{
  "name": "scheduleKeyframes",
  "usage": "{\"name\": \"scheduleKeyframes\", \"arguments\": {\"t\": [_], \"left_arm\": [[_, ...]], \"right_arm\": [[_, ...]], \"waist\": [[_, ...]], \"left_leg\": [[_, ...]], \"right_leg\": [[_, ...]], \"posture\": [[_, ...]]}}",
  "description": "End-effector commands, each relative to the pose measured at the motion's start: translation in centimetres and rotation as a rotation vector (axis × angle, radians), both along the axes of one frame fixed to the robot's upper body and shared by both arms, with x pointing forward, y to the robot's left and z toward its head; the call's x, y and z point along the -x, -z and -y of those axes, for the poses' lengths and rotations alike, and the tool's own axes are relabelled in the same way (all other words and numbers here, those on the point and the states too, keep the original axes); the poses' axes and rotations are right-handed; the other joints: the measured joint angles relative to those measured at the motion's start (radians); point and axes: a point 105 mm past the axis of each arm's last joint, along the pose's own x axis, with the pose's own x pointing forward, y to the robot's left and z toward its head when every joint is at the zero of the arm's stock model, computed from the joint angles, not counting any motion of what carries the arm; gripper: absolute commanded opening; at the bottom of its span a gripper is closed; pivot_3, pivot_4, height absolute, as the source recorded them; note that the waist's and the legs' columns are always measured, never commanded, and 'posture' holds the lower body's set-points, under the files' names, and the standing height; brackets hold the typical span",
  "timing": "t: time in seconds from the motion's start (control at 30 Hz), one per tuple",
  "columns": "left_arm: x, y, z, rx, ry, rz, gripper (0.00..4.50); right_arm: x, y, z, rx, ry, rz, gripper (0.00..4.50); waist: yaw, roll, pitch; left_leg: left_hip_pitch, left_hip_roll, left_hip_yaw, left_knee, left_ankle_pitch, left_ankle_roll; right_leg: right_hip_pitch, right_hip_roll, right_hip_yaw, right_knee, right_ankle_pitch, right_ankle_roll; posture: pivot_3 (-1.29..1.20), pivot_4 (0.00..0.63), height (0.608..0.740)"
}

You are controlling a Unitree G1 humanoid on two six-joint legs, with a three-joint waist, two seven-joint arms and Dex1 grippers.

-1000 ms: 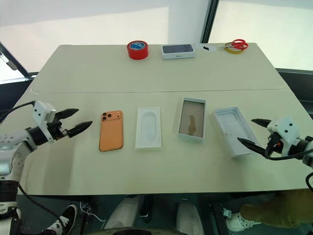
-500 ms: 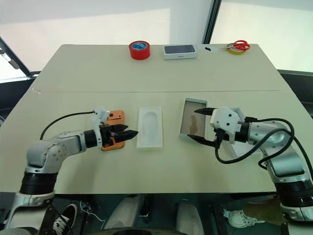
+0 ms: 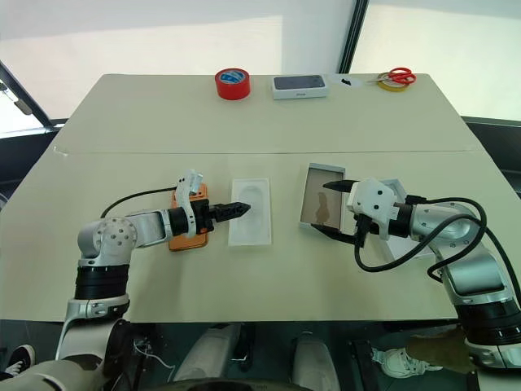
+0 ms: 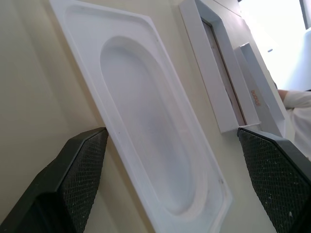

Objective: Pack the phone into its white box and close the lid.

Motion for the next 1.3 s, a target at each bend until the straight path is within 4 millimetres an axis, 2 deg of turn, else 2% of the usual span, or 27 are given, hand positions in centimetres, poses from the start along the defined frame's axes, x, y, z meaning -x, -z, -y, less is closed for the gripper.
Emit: {"name": "scheduleKeyframes", "arguments": {"t": [0.03, 0.1, 0.33, 0.4, 0.57, 0.67, 0.83, 0.93, 1.03, 1.13, 1.17, 1.3], "left_arm": [[0.1, 0.4, 0.5, -0.007, 0.020, -0.047, 4.24], [0.3, 0.8, 0.5, -0.035, 0.031, -0.053, 3.69], [0.6, 1.5, -0.1, -0.039, -0.001, -0.110, 0.09], [0.6, 1.4, -0.2, -0.034, -0.007, -0.116, 0.03], [0.2, 0.7, -0.7, 0.007, -0.034, -0.124, 0.03], [-0.2, -0.2, -0.7, 0.049, -0.047, -0.114, 0.03], [-1.2, -2.7, -1.3, 0.078, -0.084, -0.003, 0.03], [-1.2, -2.9, -1.5, 0.055, -0.095, 0.003, 0.00], [-1.1, -2.9, -1.6, 0.045, -0.101, -0.005, 0.00], [-1.0, -2.8, -1.5, 0.041, -0.106, -0.011, 0.00], [-1.1, -2.8, -1.5, 0.038, -0.113, -0.005, 0.00], [-1.3, -3.8, -1.3, 0.105, -0.118, -0.007, 0.00]], "right_arm": [[0.0, -1.1, -0.3, -0.004, -0.008, 0.056, 4.49], [0.0, -1.1, -0.4, -0.004, -0.008, 0.057, 4.50], [-0.1, -0.8, -0.1, 0.017, -0.005, 0.057, 4.50], [-0.1, -0.6, -0.2, 0.027, -0.011, 0.054, 4.50], [-0.1, 1.4, -1.0, 0.093, -0.100, 0.002, 4.50], [-0.3, 2.5, -1.6, 0.115, -0.141, -0.018, 4.50], [-1.8, 4.1, -1.6, 0.081, -0.109, -0.158, 4.50], [-1.9, 4.9, -0.9, 0.102, -0.110, -0.240, 3.58], [-1.9, 6.0, -0.1, 0.168, -0.113, -0.281, 2.02], [-1.9, 6.1, -0.5, 0.146, -0.127, -0.305, 0.38], [-2.0, 6.0, -0.8, 0.136, -0.131, -0.305, 0.05], [-1.8, 5.6, -2.2, 0.105, -0.168, -0.292, 0.05]], "waist": [[0.000, 0.000, 0.000], [-0.001, 0.000, 0.000], [-0.002, 0.000, 0.000], [-0.003, 0.000, 0.000], [-0.005, 0.000, 0.000], [-0.005, 0.000, 0.000], [-0.003, -0.001, 0.000], [-0.002, -0.001, 0.001], [-0.004, -0.001, 0.001], [-0.005, -0.001, 0.001], [-0.005, -0.001, 0.001], [-0.005, -0.001, 0.001]], "left_leg": [[0.000, 0.000, 0.000, 0.000, 0.000, 0.000], [0.000, 0.000, 0.000, 0.000, 0.000, 0.000], [0.000, 0.000, 0.000, 0.000, 0.000, 0.000], [0.000, 0.000, 0.000, 0.000, 0.000, 0.000], [0.001, 0.000, 0.000, -0.001, 0.000, 0.000], [0.000, 0.000, 0.000, 0.000, 0.000, 0.000], [0.000, 0.000, 0.000, 0.000, 0.003, -0.005], [0.000, 0.000, 0.000, 0.000, 0.003, -0.005], [0.000, -0.001, 0.000, 0.000, 0.003, -0.005], [0.000, -0.001, 0.000, 0.000, 0.003, -0.005], [0.000, -0.001, 0.000, 0.000, 0.003, -0.005], [0.000, -0.001, 0.000, 0.000, 0.003, -0.005]], "right_leg": [[0.000, 0.000, 0.000, 0.000, 0.000, 0.000], [0.000, 0.000, 0.000, 0.000, 0.000, 0.000], [0.000, 0.000, 0.000, 0.000, 0.000, 0.000], [0.000, 0.000, 0.000, 0.000, 0.000, 0.000], [0.000, 0.000, 0.000, 0.000, 0.000, 0.000], [0.000, 0.000, 0.000, 0.000, 0.000, 0.000], [0.000, 0.000, 0.000, 0.000, 0.000, 0.000], [0.000, 0.000, 0.000, 0.000, 0.000, 0.000], [0.000, 0.000, 0.000, 0.000, 0.000, 0.000], [0.000, 0.000, 0.000, 0.000, 0.000, 0.000], [0.000, 0.000, 0.000, 0.000, 0.000, 0.000], [0.000, 0.000, 0.000, 0.000, 0.000, 0.000]], "posture": [[0.00, 0.150, 0.738], [0.00, 0.150, 0.738], [0.00, 0.150, 0.738], [0.00, 0.150, 0.738], [0.00, 0.150, 0.738], [0.00, 0.150, 0.738], [0.00, 0.150, 0.738], [0.00, 0.150, 0.738], [0.00, 0.150, 0.738], [0.00, 0.150, 0.738], [0.00, 0.150, 0.738], [0.00, 0.150, 0.738]]}}
